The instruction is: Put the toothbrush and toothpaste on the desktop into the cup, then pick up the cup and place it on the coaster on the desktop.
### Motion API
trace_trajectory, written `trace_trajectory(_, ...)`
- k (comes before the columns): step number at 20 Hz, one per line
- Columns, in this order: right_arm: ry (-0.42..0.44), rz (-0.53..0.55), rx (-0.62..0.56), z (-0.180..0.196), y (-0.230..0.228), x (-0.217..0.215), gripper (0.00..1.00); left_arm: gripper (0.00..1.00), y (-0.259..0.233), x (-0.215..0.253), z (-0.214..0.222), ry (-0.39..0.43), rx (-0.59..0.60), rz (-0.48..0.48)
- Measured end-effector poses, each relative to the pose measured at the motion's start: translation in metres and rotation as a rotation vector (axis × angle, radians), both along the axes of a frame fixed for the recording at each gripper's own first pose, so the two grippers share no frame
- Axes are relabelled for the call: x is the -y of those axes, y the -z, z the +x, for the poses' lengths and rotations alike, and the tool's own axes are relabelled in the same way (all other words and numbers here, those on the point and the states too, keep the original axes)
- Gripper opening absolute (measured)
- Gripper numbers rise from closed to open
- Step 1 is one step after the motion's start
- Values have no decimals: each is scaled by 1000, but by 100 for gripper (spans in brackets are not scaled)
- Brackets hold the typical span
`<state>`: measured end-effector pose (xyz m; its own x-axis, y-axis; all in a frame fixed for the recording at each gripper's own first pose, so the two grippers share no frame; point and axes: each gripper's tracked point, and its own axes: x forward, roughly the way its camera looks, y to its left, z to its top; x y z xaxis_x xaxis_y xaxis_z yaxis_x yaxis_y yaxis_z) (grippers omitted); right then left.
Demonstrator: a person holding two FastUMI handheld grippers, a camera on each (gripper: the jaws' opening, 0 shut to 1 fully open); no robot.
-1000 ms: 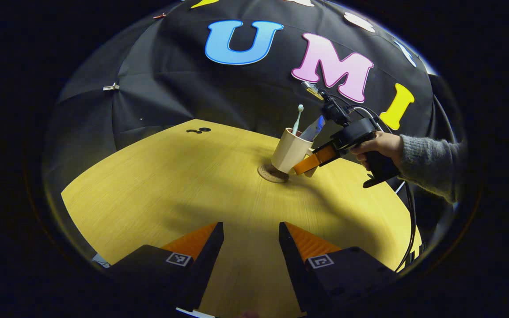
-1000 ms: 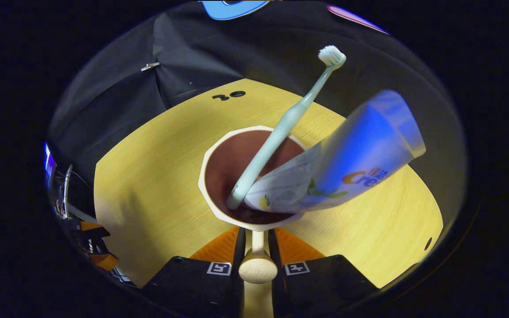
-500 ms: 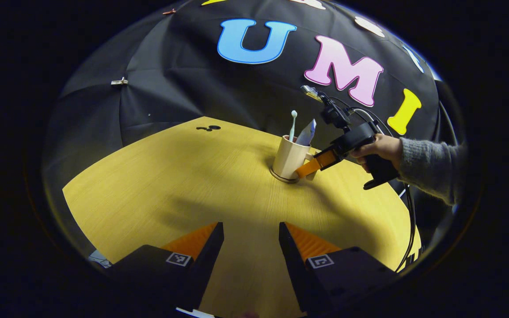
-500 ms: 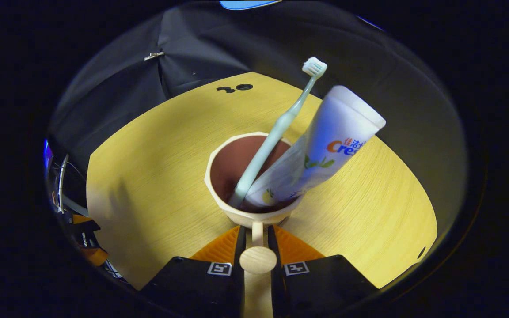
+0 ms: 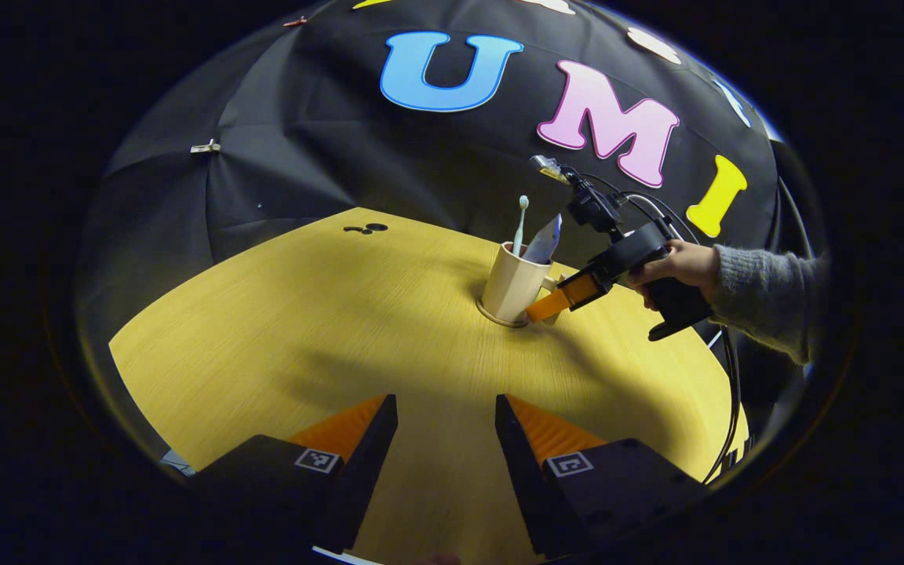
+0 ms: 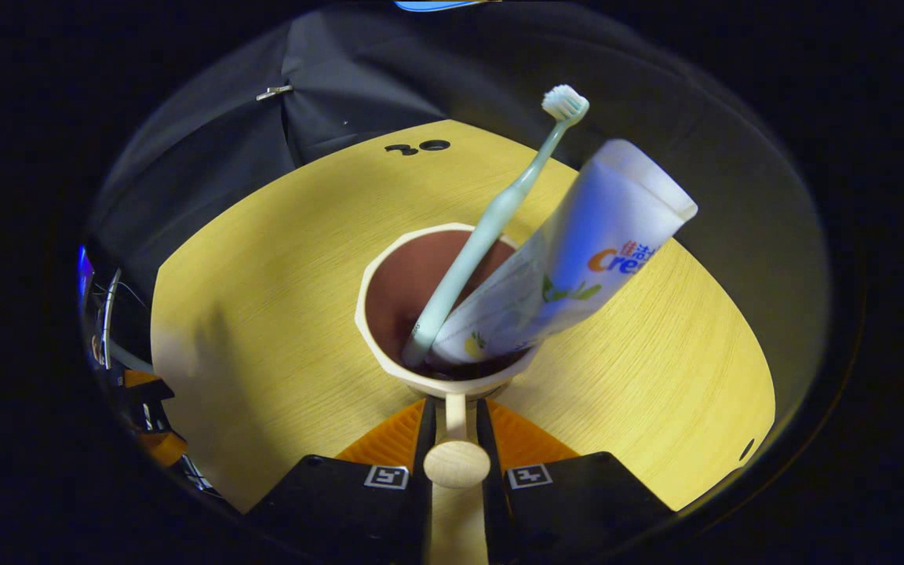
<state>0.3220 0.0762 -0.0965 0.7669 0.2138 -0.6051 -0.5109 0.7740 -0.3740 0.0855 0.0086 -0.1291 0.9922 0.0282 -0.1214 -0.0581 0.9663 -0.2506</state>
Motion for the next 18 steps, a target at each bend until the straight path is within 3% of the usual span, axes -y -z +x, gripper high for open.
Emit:
trace_trajectory(2,14,0,-5,0,1,4,34,81,-3,1,0,2,2,0)
trace_trajectory(4,15,11,6,-2,-3,6,53,81,-6,3,-1,5,7,4)
trace_trajectory(5,19,15,16,-3,-6,8,54,81,-7,4,-1,7,7,8)
trace_trajectory(6,20,25,23,-6,-8,10,62,81,-8,4,-2,9,8,12)
trace_trajectory(8,27,46,33,-13,-15,12,64,81,-12,6,-4,17,10,21)
trace_trajectory(9,28,56,42,-17,-19,13,72,81,-15,6,-5,16,11,30)
trace_trajectory(10,31,62,47,-22,-22,15,83,91,-18,7,-5,13,12,44)
trace_trajectory(11,34,68,56,-26,-25,17,88,84,-22,7,-6,12,14,55)
trace_trajectory(12,34,76,64,-33,-30,18,96,88,-27,8,-6,12,20,63)
trace_trajectory(18,43,132,162,-79,-72,19,99,98,-67,5,-15,21,66,144)
